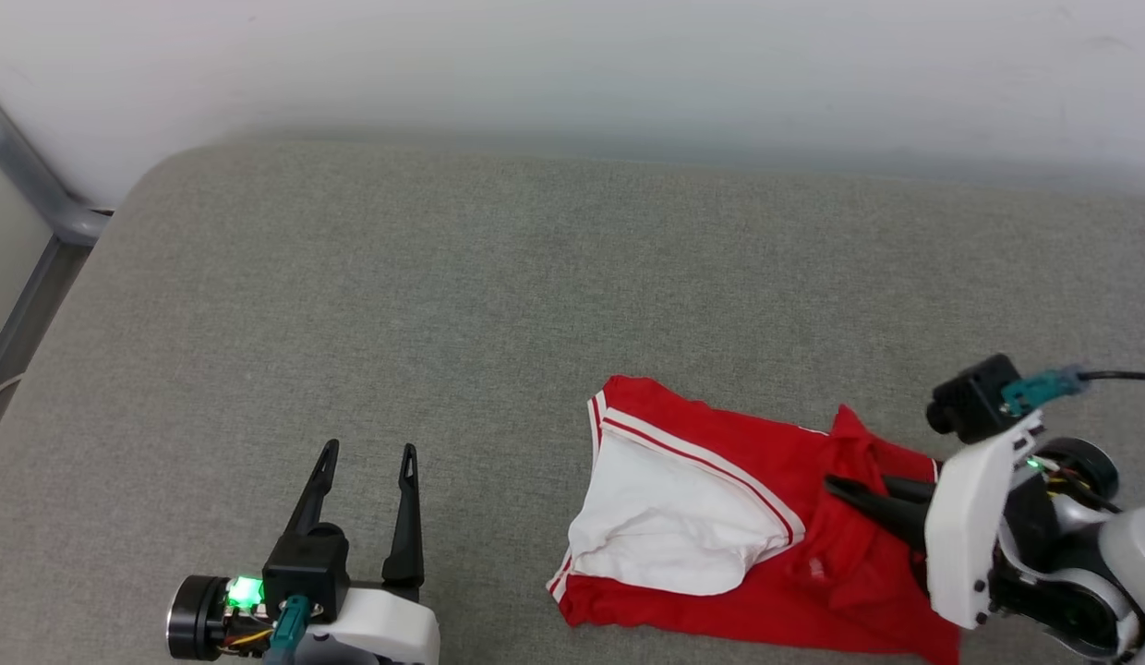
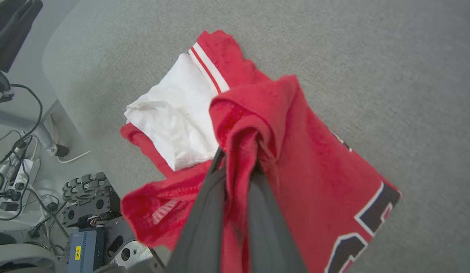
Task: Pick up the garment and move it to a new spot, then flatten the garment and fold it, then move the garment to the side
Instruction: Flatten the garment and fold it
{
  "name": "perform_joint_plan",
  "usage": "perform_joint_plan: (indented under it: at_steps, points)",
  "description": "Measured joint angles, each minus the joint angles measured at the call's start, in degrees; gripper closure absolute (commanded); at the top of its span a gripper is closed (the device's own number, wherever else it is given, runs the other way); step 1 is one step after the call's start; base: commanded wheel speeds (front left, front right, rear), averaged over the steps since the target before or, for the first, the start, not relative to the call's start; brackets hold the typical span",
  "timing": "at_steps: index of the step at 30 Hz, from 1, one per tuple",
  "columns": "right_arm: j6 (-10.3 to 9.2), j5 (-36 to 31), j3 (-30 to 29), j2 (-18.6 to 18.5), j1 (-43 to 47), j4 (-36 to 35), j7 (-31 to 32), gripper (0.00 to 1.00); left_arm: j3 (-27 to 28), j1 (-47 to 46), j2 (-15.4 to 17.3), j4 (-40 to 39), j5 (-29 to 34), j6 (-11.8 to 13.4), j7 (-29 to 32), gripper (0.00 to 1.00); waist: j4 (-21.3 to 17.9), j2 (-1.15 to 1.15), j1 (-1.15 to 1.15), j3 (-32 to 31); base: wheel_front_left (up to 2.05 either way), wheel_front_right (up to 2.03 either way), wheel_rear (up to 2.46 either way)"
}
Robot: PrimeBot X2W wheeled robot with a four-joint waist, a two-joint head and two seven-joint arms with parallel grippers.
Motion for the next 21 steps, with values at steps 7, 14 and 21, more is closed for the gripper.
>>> perform_joint_plan:
  at_steps: [7, 14, 21]
  points:
    - [-0.01, -2.2, 7.3, 4.9, -9.5, 5.8, 1.5, 1.0, -0.1, -1.6, -1.0, 0.3, 0.3, -0.5, 0.0, 0.0, 1.1, 0.0, 0.0, 2.1, 0.0, 0.0, 0.0]
    - [-0.01, -2.5, 13.2, 10.6, -17.6, 14.1, 1.5, 1.0, -0.5, -3.6, -1.7, 0.6, 0.4, -1.0, 0.0, 0.0, 2.2, 0.0, 0.0, 4.6, 0.0, 0.0, 0.0]
    - [-0.01, -3.5, 19.9, 13.1, -20.4, 24.0, 1.6, 1.0, -0.6, -4.9, -2.3, 1.2, 0.7, -1.3, -0.1, 0.0, 3.5, 0.0, 0.0, 6.1, 0.0, 0.0, 0.0]
